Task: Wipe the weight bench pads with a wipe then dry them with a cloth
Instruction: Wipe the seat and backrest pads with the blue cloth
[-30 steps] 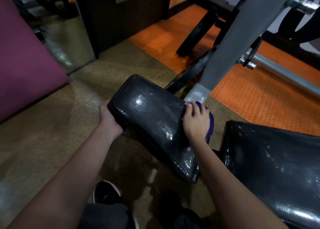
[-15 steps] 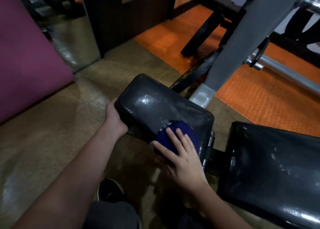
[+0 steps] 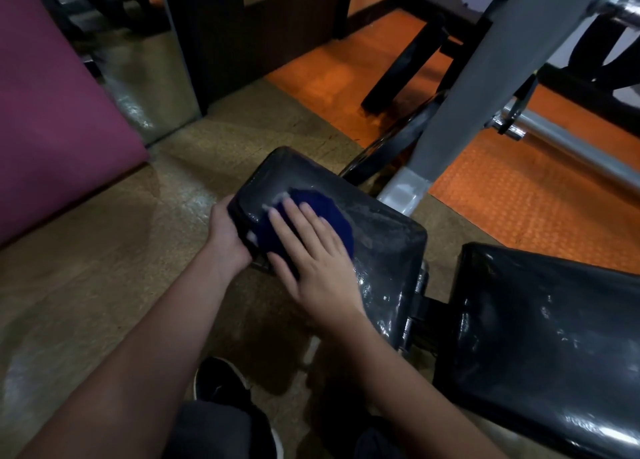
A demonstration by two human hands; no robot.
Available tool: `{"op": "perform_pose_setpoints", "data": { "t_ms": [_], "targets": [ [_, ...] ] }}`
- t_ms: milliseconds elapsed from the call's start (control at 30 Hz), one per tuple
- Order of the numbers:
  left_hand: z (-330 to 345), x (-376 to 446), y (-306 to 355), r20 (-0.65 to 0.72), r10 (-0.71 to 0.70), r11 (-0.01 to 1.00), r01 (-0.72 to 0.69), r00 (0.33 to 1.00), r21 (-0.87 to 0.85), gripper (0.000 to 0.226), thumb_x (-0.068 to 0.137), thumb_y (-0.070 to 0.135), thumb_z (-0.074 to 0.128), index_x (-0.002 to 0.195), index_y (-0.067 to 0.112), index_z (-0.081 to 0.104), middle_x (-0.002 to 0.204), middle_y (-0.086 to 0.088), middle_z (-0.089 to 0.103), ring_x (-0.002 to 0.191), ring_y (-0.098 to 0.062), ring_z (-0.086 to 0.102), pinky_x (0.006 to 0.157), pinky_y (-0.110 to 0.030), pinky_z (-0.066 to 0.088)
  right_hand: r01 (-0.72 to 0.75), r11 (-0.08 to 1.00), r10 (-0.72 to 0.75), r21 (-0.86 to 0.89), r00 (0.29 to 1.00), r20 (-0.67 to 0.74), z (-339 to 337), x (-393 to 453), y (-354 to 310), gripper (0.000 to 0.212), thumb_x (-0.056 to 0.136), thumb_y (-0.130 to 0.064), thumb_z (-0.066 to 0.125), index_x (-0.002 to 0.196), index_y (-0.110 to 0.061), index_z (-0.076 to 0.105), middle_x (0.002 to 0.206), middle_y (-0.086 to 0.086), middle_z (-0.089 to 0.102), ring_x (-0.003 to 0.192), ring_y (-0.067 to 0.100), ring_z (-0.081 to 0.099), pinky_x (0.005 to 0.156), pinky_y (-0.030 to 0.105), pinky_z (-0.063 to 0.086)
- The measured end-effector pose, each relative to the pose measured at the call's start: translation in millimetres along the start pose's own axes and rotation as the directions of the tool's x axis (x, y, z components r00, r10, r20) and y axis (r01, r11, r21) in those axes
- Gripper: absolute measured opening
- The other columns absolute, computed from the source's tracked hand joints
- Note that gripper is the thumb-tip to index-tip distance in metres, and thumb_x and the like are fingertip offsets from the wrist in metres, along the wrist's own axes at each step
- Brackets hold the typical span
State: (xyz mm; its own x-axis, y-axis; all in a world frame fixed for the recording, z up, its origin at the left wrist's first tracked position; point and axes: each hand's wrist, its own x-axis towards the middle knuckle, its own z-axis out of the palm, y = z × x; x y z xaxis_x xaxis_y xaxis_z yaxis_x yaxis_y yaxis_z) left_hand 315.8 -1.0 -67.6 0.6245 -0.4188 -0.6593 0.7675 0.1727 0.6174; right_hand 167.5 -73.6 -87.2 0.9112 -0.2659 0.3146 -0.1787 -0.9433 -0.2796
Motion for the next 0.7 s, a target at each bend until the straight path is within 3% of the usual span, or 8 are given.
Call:
{"op": "perform_pose_setpoints", "data": {
  "t_ms": [167,267,400,500,600,633,700],
  "targets": [
    [0.5,6.3,0.0,0.028,0.018,0.997,-0.016,0.999,-0.079,0.035,0.094,0.030,0.045,0.081,0.015,0.074,0.080,-0.007,0.069,0.071,-0.024,0.067,0.077,-0.030,0.052,-0.138,0.986,0.144,-0.098,0.988,0.058,-4.6,-132.7,54.7,0.067,0.105,-0.048,0.046,0.164,-0.035,0.016,0.172,-0.008,0.013,0.158,0.016,0.017,0.119,0.049,0.033],
    [1.0,5.6,-1.1,0.047,0.023,0.997,-0.020,0.999,-0.081,0.036,0.094,0.032,0.045,0.080,0.016,0.074,0.079,-0.007,0.069,0.071,-0.024,0.067,0.077,-0.030,0.052,-0.240,0.966,0.244,-0.100,0.969,0.030,3.0,-151.6,54.6,0.067,0.104,-0.052,0.039,0.164,-0.037,0.011,0.172,-0.010,0.009,0.158,0.016,0.016,0.119,0.049,0.030],
    [1.8,3.1,-0.7,0.042,0.015,0.999,-0.013,0.999,-0.046,0.037,0.095,0.035,0.043,0.088,0.016,0.074,0.087,-0.008,0.071,0.080,-0.026,0.068,0.086,-0.034,0.051,-0.186,0.978,0.188,-0.096,0.982,0.012,4.4,-86.6,21.4,0.064,0.106,-0.048,0.041,0.164,-0.034,0.017,0.172,-0.006,0.014,0.159,0.016,0.013,0.127,0.043,0.022],
    [2.9,-3.4,-2.1,0.044,0.026,0.999,-0.025,0.999,-0.020,0.046,0.102,0.037,0.033,0.095,0.012,0.071,0.087,-0.011,0.075,0.077,-0.025,0.072,0.076,-0.032,0.056,-0.109,0.992,0.107,-0.064,0.994,-0.026,9.1,-1.4,-17.4,0.060,0.106,-0.041,0.047,0.162,-0.028,0.026,0.170,0.000,0.024,0.158,0.020,0.017,0.128,0.044,0.022],
    [-6.6,-1.2,-3.4,-0.032,-0.021,0.998,0.019,0.999,-0.061,0.056,0.103,0.052,0.029,0.097,0.012,0.068,0.097,-0.012,0.075,0.095,-0.027,0.067,0.088,-0.039,0.050,-0.050,0.998,0.049,-0.046,0.999,-0.014,14.7,55.5,-43.9,0.054,0.109,-0.034,0.043,0.161,-0.024,0.032,0.169,0.002,0.028,0.158,0.021,0.018,0.127,0.044,0.021],
    [-10.1,1.8,-3.3,-0.045,-0.036,0.997,0.033,0.998,-0.070,0.060,0.102,0.055,0.030,0.095,0.013,0.071,0.104,-0.012,0.074,0.098,-0.028,0.067,0.091,-0.041,0.050,-0.033,0.999,0.032,-0.044,0.999,-0.006,15.0,57.0,-42.6,0.054,0.109,-0.033,0.043,0.161,-0.024,0.032,0.169,0.002,0.028,0.158,0.021,0.017,0.127,0.045,0.021],
    [-8.7,5.4,-2.7,-0.012,-0.001,0.999,0.000,1.000,-0.039,0.064,0.101,0.050,0.032,0.079,0.015,0.082,0.101,-0.011,0.076,0.091,-0.027,0.072,0.082,-0.037,0.054,0.001,0.999,0.000,-0.037,1.000,0.023,11.9,35.3,-27.0,0.058,0.108,-0.033,0.047,0.163,-0.027,0.026,0.171,0.000,0.021,0.159,0.020,0.012,0.127,0.045,0.021]
  ]
}}
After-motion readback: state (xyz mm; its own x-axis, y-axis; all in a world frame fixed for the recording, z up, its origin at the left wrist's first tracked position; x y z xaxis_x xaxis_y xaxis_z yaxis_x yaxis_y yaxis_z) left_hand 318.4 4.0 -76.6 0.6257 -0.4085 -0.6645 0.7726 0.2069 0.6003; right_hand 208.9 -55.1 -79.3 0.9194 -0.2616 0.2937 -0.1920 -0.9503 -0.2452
